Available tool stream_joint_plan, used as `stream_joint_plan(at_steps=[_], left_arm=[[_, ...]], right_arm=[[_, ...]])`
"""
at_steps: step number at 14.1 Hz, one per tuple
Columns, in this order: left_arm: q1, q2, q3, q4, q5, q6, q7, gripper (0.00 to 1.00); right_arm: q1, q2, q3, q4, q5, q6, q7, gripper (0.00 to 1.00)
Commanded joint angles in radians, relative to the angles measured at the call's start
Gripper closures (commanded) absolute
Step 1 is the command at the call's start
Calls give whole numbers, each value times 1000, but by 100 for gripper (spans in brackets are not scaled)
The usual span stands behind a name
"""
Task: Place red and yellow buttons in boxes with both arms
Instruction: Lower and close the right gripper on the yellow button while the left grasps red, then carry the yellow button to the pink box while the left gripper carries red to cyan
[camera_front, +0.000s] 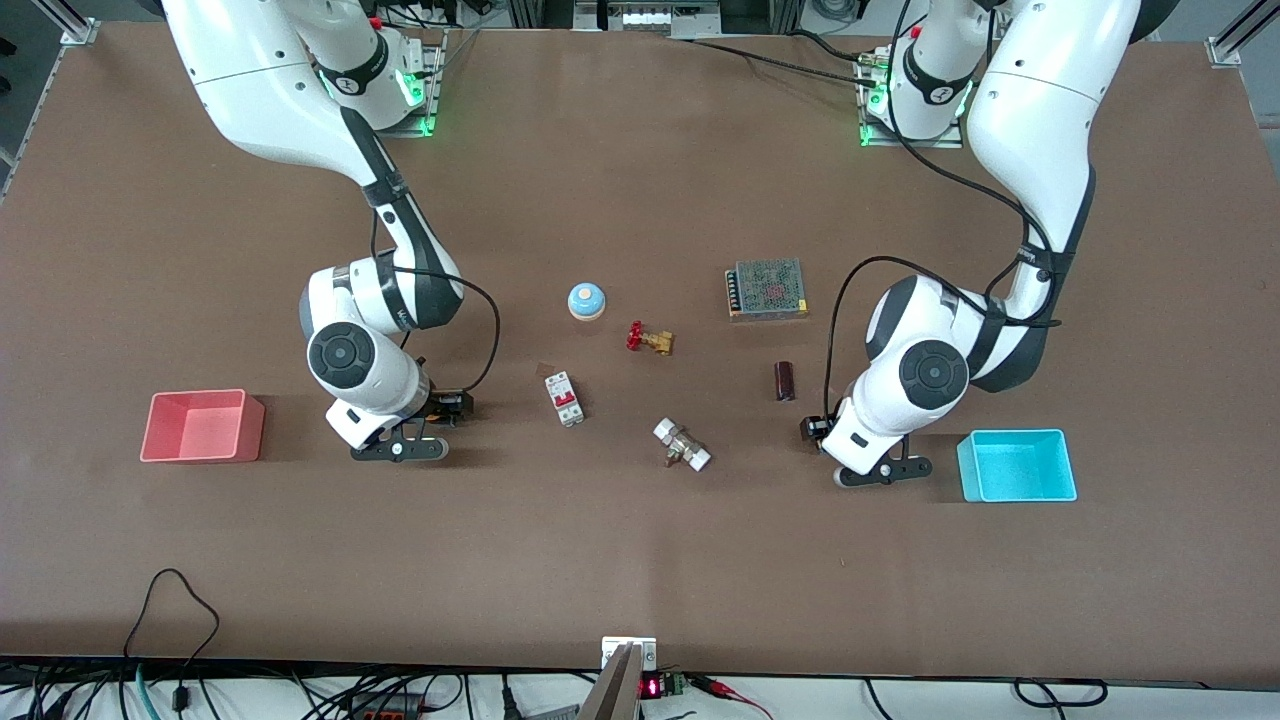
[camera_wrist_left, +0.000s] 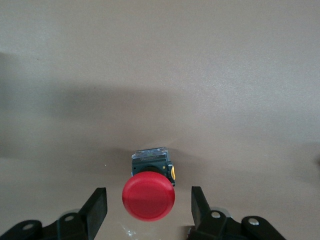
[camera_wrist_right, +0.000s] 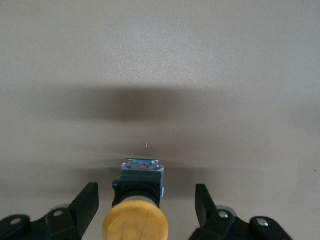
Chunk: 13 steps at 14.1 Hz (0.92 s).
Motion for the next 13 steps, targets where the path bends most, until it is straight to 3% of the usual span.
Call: stream_joint_plan(at_steps=[1,7,13], left_arm=[[-14,5,11,12,21,-4,-18,35],[-9,4,11,11,21,-4,-17,64],[48,-54,19,24,21,-42,29,70]], right_arm=[[7,13,-2,23,19,-4,5,28],[13,11,-2,20,23,-19,-1,28],[12,8,-2,18,23,-42,-1,57]])
